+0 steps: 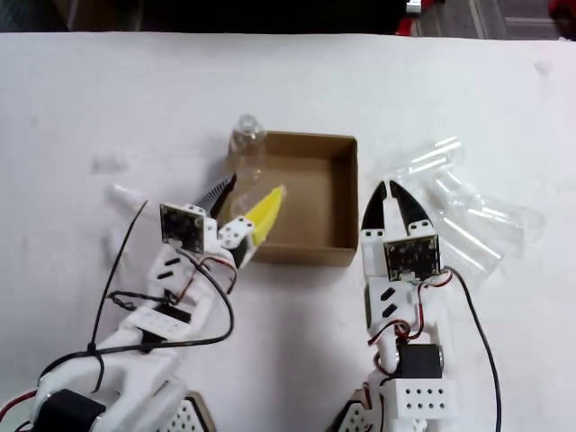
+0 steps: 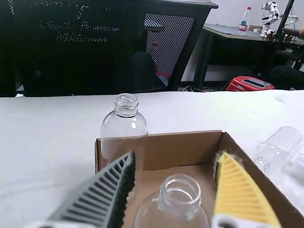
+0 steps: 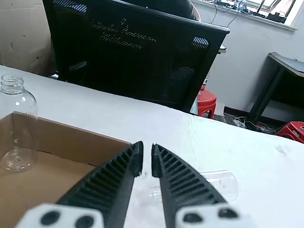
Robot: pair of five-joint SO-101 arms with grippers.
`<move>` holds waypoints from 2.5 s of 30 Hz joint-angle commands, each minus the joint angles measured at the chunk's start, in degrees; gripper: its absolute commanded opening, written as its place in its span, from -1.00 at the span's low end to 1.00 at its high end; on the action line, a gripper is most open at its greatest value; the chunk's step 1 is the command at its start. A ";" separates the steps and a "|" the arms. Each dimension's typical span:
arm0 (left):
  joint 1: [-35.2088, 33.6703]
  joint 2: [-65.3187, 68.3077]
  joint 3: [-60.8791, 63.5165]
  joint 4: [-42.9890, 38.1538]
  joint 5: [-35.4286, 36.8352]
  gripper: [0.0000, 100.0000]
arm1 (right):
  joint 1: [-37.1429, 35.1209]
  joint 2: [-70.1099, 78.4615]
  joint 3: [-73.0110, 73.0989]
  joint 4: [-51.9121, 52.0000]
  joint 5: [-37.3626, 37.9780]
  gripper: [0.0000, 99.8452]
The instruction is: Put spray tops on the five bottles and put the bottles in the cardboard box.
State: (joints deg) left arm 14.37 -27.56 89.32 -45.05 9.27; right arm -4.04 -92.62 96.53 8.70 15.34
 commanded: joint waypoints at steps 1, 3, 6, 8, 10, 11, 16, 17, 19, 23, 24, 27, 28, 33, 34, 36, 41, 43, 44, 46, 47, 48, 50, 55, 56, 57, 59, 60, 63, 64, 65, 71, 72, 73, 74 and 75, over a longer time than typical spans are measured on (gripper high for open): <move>-1.01 -0.48 -0.53 -1.41 0.88 -0.50 | -0.31 0.22 0.62 -1.45 0.09 -0.96; -1.80 -0.48 -0.62 -1.41 0.97 -0.50 | -0.22 0.22 0.62 -1.45 0.09 -0.96; -2.42 -0.48 -0.79 -1.41 2.46 -0.50 | -0.22 0.22 0.62 -1.45 0.09 -0.96; -2.42 -0.57 -0.88 -1.41 3.34 -0.50 | -0.22 0.22 0.62 -1.45 0.09 -0.96; -2.42 -0.57 -0.88 -1.41 3.34 -0.50 | -0.22 0.22 0.62 -1.45 0.09 -0.96; -2.42 -0.57 -0.88 -1.41 3.43 -0.50 | -0.22 0.22 0.62 -1.45 0.09 -0.96; -1.71 -1.80 -0.88 -1.76 3.78 -0.50 | -0.22 0.22 0.62 -1.45 0.09 -0.96; -1.27 -3.30 -0.62 -1.58 3.87 -0.50 | -0.31 0.22 0.62 -1.45 0.09 -0.96; -0.66 -7.78 0.09 -0.70 5.54 -0.50 | -0.31 0.22 0.62 -1.45 0.09 -0.96; -0.04 -20.44 -1.23 13.71 6.68 -0.50 | -0.13 0.04 0.62 -1.45 0.09 -0.96; -0.04 -24.22 -2.37 19.60 6.86 -0.50 | -0.04 -0.04 0.62 -1.45 0.09 -0.96; -0.22 -35.56 -7.47 38.42 8.35 -0.50 | -0.04 -0.04 0.62 -1.45 0.09 -0.96; -0.31 -39.52 -9.49 44.84 8.97 -0.50 | -0.04 -0.04 0.62 -1.45 0.09 -0.96; -2.07 -58.33 -17.41 70.07 10.20 -0.50 | -0.04 -0.13 0.62 -1.45 0.09 -0.96; -3.38 -61.67 -18.29 73.23 10.20 -0.50 | -0.04 -0.13 0.62 -1.45 0.09 -0.96; -7.52 -67.82 -19.08 77.80 10.20 -0.50 | -0.04 -0.13 0.62 -1.45 0.09 -0.96; -20.35 -75.03 -18.99 85.98 10.20 -0.50 | -0.04 -0.13 0.62 -1.45 0.09 -0.96; -23.78 -74.33 -18.99 89.23 10.29 -0.50 | -0.04 -0.13 0.62 -1.45 0.09 -0.96; -25.71 -73.54 -18.99 90.55 10.37 -0.50 | -0.04 -0.13 0.62 -1.45 0.09 -0.96; -30.02 -71.08 -18.99 91.34 12.92 -0.50 | -0.04 -0.13 0.62 -1.45 0.09 -0.96; -32.40 -69.14 -18.99 90.29 14.07 -0.50 | -0.22 -0.13 0.62 -1.45 0.09 -0.96; -34.42 -66.59 -18.99 88.44 14.86 -0.50 | -0.22 -0.13 0.62 -1.45 0.09 -0.96; -36.62 -60.00 -19.08 84.66 16.18 -0.50 | -0.40 0.04 0.62 -1.45 0.09 -0.96; -37.14 -39.60 -22.68 80.26 19.69 -0.50 | -0.40 0.04 0.62 -1.36 0.09 -0.96; -37.14 -35.38 -24.70 80.44 21.01 -0.50 | -0.40 0.04 0.62 -1.36 0.09 -0.96; -37.14 -31.16 -26.81 80.97 22.24 -0.50 | -0.40 0.04 0.62 -1.36 0.09 -0.96; -37.14 -23.34 -31.47 83.69 24.18 -0.50 | -0.40 0.13 0.62 -1.36 0.09 -0.96; -37.05 -19.56 -33.93 85.98 24.88 -0.50 | -0.40 0.13 0.62 -1.36 0.09 -0.96; -37.05 -9.71 -41.23 93.80 25.32 -0.50 | -0.40 0.22 0.62 -1.36 0.09 -0.96; -37.14 -6.90 -43.43 96.35 24.97 -0.50 | -0.40 0.22 0.62 -1.36 0.09 -0.96; -37.14 -4.26 -45.54 98.73 24.62 -0.50 | -0.40 0.22 0.62 -1.36 0.09 -0.96; -41.80 11.21 -56.26 104.79 23.30 -0.50 | -0.40 0.04 0.62 -1.45 0.09 -0.96; -42.68 13.76 -57.85 104.79 23.38 -0.50 | -0.40 0.04 0.62 -1.45 0.09 -0.96; -43.30 16.40 -59.43 104.79 23.38 -0.50 | -0.40 0.04 0.62 -1.45 0.09 -0.96; -43.56 18.95 -61.10 104.97 23.74 -0.49 | -0.40 0.04 0.62 -1.45 0.09 -0.96; -43.65 21.41 -62.51 105.14 24.70 -0.49 | -0.40 0.04 0.62 -1.45 0.09 -0.96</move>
State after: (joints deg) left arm -27.47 -14.02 34.55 59.47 33.10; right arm -4.04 -92.62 96.53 8.70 15.34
